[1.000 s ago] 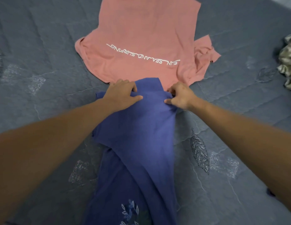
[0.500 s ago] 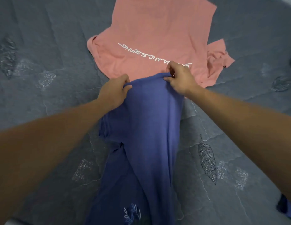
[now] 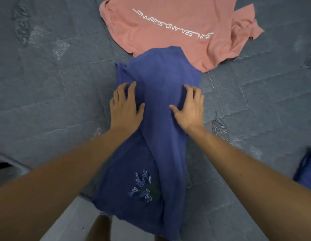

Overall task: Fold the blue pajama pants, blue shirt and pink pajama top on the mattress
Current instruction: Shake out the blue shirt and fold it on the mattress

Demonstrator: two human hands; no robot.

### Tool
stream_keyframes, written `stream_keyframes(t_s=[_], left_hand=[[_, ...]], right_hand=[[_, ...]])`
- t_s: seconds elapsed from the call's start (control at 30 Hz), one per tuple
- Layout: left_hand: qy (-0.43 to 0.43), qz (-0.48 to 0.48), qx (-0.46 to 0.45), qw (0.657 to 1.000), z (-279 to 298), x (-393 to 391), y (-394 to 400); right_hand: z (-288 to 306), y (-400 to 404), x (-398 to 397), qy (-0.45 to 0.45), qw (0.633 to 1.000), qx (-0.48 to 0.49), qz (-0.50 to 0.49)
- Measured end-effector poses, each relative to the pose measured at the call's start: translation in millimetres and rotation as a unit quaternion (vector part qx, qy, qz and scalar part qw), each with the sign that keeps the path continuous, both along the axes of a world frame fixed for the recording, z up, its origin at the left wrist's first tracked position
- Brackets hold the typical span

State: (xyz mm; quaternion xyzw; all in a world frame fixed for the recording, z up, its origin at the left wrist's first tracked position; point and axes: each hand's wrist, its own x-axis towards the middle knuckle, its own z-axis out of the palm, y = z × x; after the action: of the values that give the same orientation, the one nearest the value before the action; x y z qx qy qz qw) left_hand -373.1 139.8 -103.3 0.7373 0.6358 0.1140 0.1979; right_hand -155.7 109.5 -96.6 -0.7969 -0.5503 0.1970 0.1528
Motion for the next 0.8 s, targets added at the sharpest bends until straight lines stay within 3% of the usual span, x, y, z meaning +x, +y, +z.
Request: stream_keyframes(t_s=[0.23, 0.4, 0.47, 0.57, 0.67, 0.8], left_hand=[[0.055, 0.034, -0.065, 0.996, -4.8, -3.9, -118.2], [0.074, -0.005, -0.023, 0.997, -0.5, -5.0, -170.0], [0.041, -0.030, -0.024, 0.998, -1.6, -5.1, -193.0], [-0.071, -0.023, -0.117, 0.990, -4.8, -2.6, -226.1], [-0.187, 0.015, -0.226, 0.956, -4.1, 1.8, -248.3], [-0.229, 0.032, -0.343, 0.910, 11.0, 12.3, -264.4]], right_hand=[[-2.6, -100.8, -25.0, 0.032, 0.999, -0.019, -0.020], [2.2, -162.1, -36.8, 0.021, 0.998, -0.026, -0.060], [2.5, -191.0, -44.6, 0.060, 0.994, -0.045, -0.082], [2.4, -230.5, -58.3, 0.121, 0.978, -0.085, -0.144], [4.0, -259.6, -71.8, 0.197, 0.957, -0.091, -0.192], [3.6, -284.9, -80.5, 0.316, 0.914, -0.077, -0.242]])
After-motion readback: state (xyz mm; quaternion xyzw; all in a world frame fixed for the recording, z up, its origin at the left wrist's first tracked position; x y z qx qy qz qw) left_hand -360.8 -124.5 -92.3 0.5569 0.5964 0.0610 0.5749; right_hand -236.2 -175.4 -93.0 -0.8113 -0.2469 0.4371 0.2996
